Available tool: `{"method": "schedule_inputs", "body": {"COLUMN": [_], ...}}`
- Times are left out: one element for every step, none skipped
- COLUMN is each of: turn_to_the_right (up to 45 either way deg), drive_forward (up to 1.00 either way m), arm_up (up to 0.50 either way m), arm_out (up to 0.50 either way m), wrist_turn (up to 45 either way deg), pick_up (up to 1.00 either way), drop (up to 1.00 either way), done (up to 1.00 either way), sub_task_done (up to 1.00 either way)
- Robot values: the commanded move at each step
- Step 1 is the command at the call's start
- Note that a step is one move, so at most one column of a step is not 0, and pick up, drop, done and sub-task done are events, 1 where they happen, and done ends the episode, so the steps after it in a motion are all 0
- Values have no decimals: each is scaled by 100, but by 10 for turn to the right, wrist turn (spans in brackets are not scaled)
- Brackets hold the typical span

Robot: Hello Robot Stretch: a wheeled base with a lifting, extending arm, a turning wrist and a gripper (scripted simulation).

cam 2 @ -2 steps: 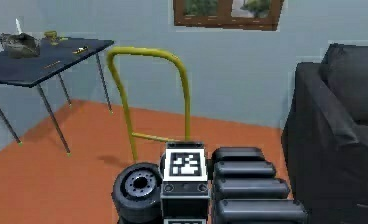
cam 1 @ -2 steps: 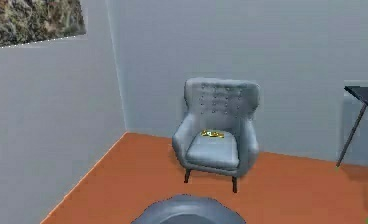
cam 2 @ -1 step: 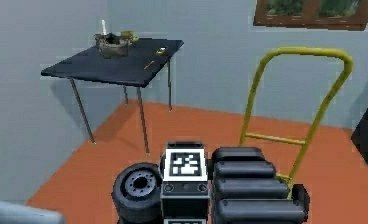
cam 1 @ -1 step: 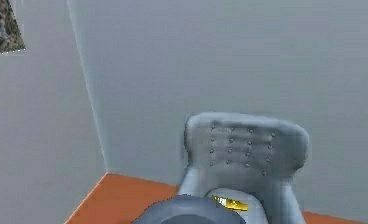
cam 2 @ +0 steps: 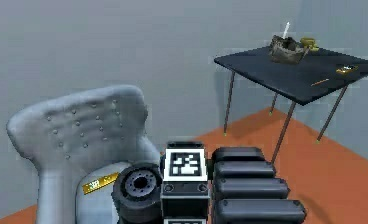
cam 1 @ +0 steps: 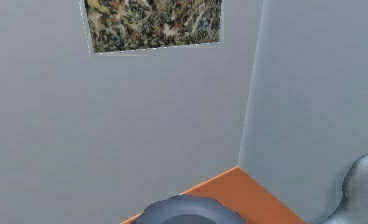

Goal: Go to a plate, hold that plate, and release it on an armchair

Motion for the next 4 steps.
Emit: {"method": "schedule_inputs", "body": {"turn_to_the_right": [0,0,0,0], "drive_forward": [0,0,0,0], "arm_up": [0,0,-40,-32], "arm_out": [48,0,0,0], "wrist_turn": [0,390,0,0], "pick_up": [0,0,0,0], "drop": [0,0,0,0], "done": [0,0,0,0], "sub_task_done": [0,0,0,0]}}
